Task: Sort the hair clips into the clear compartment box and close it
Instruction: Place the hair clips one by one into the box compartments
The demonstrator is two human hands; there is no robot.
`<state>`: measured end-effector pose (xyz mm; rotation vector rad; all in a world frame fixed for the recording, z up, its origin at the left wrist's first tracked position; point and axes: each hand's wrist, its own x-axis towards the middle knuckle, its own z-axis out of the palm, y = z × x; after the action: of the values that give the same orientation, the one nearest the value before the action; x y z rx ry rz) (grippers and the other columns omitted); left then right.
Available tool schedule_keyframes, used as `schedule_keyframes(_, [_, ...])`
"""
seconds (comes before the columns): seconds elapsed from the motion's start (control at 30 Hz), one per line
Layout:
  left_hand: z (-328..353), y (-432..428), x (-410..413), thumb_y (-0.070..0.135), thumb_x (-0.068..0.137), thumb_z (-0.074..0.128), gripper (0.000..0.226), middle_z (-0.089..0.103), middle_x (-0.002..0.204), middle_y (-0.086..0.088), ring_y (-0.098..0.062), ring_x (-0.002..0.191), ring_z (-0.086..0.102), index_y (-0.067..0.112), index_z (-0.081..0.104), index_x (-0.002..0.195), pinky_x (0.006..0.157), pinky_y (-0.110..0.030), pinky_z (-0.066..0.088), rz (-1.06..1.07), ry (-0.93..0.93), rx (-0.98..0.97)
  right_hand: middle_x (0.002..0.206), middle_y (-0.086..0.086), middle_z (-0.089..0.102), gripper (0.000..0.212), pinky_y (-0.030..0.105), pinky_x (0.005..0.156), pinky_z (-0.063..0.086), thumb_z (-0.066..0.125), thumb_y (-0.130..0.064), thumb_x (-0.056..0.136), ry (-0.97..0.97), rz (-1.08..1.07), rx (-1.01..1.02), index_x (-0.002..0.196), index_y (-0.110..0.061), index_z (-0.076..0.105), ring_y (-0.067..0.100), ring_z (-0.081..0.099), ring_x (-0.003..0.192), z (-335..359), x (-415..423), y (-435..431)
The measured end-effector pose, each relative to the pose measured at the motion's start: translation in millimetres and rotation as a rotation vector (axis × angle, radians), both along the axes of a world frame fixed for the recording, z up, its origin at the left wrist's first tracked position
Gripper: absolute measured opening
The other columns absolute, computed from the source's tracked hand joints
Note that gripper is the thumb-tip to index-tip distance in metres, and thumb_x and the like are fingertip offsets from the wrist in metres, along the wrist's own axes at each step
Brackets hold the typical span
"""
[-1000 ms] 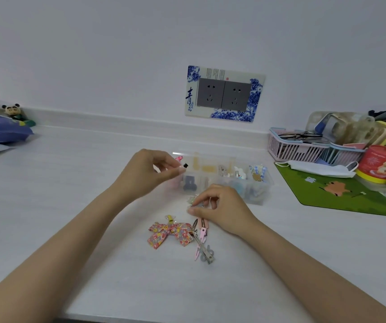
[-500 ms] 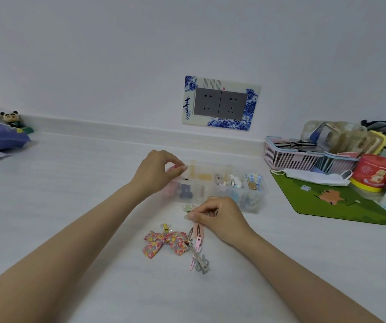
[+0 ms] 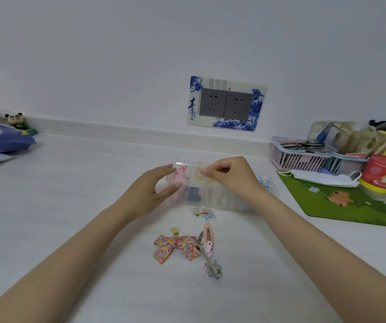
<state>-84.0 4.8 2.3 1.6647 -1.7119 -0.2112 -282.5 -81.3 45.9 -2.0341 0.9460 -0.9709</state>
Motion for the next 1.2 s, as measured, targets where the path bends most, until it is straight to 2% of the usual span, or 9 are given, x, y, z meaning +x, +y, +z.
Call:
schedule_keyframes(0.17, [0.3, 2.2, 1.5, 0.042, 0.088, 0.054, 0.05, 0.042, 0.146, 0.009, -0.01, 0.134, 0.038, 0.026, 0.047, 0.135, 0.107, -0.023, 0.026, -0.003, -0.019, -0.038, 0.064, -0.011, 0.063, 0.019, 0.005, 0.039, 0.034, 0.07, -0.026, 0.082, 0.104, -0.026, 0.045, 0.087, -0.009, 0.077, -0.011, 0.05, 0.042, 2.6, 12.3, -16.6])
schedule_keyframes(0.3, [4.2, 4.8, -3.2, 0.04, 0.088, 0.057, 0.04, 0.048, 0.132, 0.019, -0.003, 0.124, 0.041, 0.034, 0.052, 0.127, 0.1, -0.017, 0.028, -0.028, -0.045, -0.153, 0.08, -0.01, 0.07, 0.013, 0.006, 0.045, 0.038, 0.069, -0.028, 0.082, 0.069, -0.036, -0.041, 0.086, -0.017, 0.076, -0.011, 0.054, 0.053, 1.7, 5.8, -13.8])
schedule_keyframes(0.43, [12.0, 10.2, -13.6, 0.055, 0.081, 0.051, 0.039, 0.062, 0.114, 0.021, 0.003, 0.105, 0.052, 0.035, 0.062, 0.112, 0.091, -0.014, 0.039, -0.09, -0.017, -0.218, 0.077, -0.009, 0.07, 0.009, 0.009, 0.057, 0.038, 0.071, -0.021, 0.08, -0.022, 0.035, -0.136, 0.086, -0.016, 0.076, -0.002, 0.05, 0.058, -3.4, -15.9, 7.7])
schedule_keyframes(0.53, [14.1, 13.5, -25.4, 0.046, 0.082, 0.058, 0.028, 0.064, 0.096, 0.024, 0.004, 0.093, 0.056, 0.032, 0.069, 0.103, 0.078, -0.01, 0.042, -0.174, 0.025, -0.174, 0.078, -0.001, 0.072, 0.007, 0.008, 0.058, 0.037, 0.073, -0.02, 0.078, 0.05, 0.127, -0.119, 0.085, -0.021, 0.076, -0.001, 0.048, 0.059, -18.6, -35.6, 22.2])
schedule_keyframes(0.63, [6.7, 10.7, -30.4, 0.033, 0.088, 0.062, 0.02, 0.066, 0.1, 0.021, -0.001, 0.092, 0.057, 0.031, 0.07, 0.106, 0.081, -0.013, 0.044, -0.218, -0.033, -0.042, 0.079, 0.007, 0.068, 0.011, 0.014, 0.059, 0.037, 0.073, -0.021, 0.079, 0.142, 0.119, -0.064, 0.087, -0.029, 0.075, 0.003, 0.044, 0.06, -42.0, -49.3, 22.1])
schedule_keyframes(0.73, [-3.6, 5.8, -27.2, 0.036, 0.089, 0.059, 0.027, 0.066, 0.112, 0.017, -0.003, 0.096, 0.059, 0.034, 0.066, 0.115, 0.089, -0.026, 0.047, -0.225, -0.126, 0.095, 0.068, -0.007, 0.055, 0.017, 0.02, 0.06, 0.037, 0.072, -0.026, 0.079, 0.192, 0.1, -0.035, 0.096, -0.032, 0.073, 0.006, 0.041, 0.059, -56.1, -52.6, 19.2])
schedule_keyframes(0.83, [-8.1, 4.7, -27.6, 0.037, 0.088, 0.06, 0.031, 0.065, 0.117, 0.014, -0.007, 0.104, 0.059, 0.034, 0.063, 0.118, 0.093, -0.032, 0.047, -0.221, -0.184, 0.151, 0.065, -0.01, 0.05, 0.022, 0.021, 0.059, 0.036, 0.071, -0.03, 0.08, 0.256, 0.113, -0.067, 0.102, -0.031, 0.071, 0.003, 0.04, 0.056, -60.3, -49.3, 19.9])
schedule_keyframes(1.03, [-11.6, 4.3, -32.5, 0.038, 0.082, 0.067, 0.026, 0.065, 0.105, 0.017, -0.003, 0.095, 0.058, 0.033, 0.068, 0.108, 0.087, -0.027, 0.048, -0.219, -0.191, 0.153, 0.068, -0.009, 0.052, 0.016, 0.025, 0.06, 0.037, 0.073, -0.034, 0.077, 0.253, 0.146, -0.093, 0.092, -0.033, 0.071, 0.005, 0.04, 0.057, -64.0, -45.1, 22.4])
schedule_keyframes(1.2, [-12.1, 4.0, -30.8, 0.041, 0.078, 0.07, 0.02, 0.062, 0.09, 0.022, -0.001, 0.084, 0.056, 0.036, 0.069, 0.098, 0.079, -0.026, 0.049, -0.193, -0.168, 0.133, 0.072, -0.009, 0.056, 0.012, 0.017, 0.056, 0.035, 0.075, -0.031, 0.076, 0.211, 0.149, -0.051, 0.086, -0.026, 0.07, 0.002, 0.04, 0.055, -62.5, -47.1, 23.8])
